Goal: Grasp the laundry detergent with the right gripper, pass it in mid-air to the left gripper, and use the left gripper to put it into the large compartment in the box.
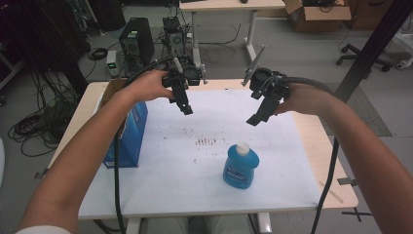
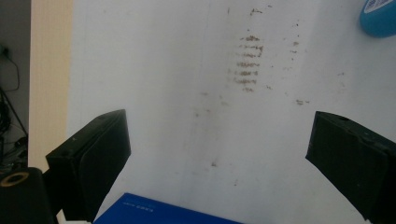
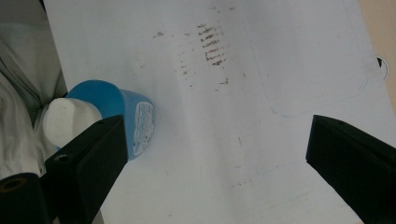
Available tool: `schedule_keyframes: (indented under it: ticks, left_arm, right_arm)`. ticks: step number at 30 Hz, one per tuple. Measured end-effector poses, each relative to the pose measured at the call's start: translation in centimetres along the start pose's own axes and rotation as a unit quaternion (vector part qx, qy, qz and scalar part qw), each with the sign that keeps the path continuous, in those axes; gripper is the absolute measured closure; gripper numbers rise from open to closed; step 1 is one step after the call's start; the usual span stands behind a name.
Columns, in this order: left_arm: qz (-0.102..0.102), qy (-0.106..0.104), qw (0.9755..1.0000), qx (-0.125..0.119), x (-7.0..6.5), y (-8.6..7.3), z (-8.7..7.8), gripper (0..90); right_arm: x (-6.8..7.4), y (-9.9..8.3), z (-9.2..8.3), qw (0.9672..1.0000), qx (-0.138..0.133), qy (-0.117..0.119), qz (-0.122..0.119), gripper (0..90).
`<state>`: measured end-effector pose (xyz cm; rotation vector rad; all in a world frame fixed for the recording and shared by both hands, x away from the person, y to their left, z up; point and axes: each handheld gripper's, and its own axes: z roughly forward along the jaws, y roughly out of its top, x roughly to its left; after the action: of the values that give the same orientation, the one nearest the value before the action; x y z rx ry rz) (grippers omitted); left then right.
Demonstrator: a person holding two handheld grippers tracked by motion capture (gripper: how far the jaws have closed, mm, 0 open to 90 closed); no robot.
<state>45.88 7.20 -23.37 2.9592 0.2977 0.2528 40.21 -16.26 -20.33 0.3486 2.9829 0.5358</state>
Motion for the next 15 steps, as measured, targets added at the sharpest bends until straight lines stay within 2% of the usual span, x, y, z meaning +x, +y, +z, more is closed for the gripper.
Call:
schedule_keyframes:
  ticks: [10,15]
  left_arm:
    - [-0.004,0.002,1.0000,-0.003,-0.2,-0.1,-0.2,6.4]
    - [0.003,-0.001,1.0000,0.000,-0.2,0.2,-0.1,6.2]
  right_arm:
    - [0.5,-0.3,-1.2,1.0000,-0.002,-0.007,0.003,5.2]
    - [0.9,-0.7,-1.8,0.9998,-0.002,-0.017,0.004,5.0]
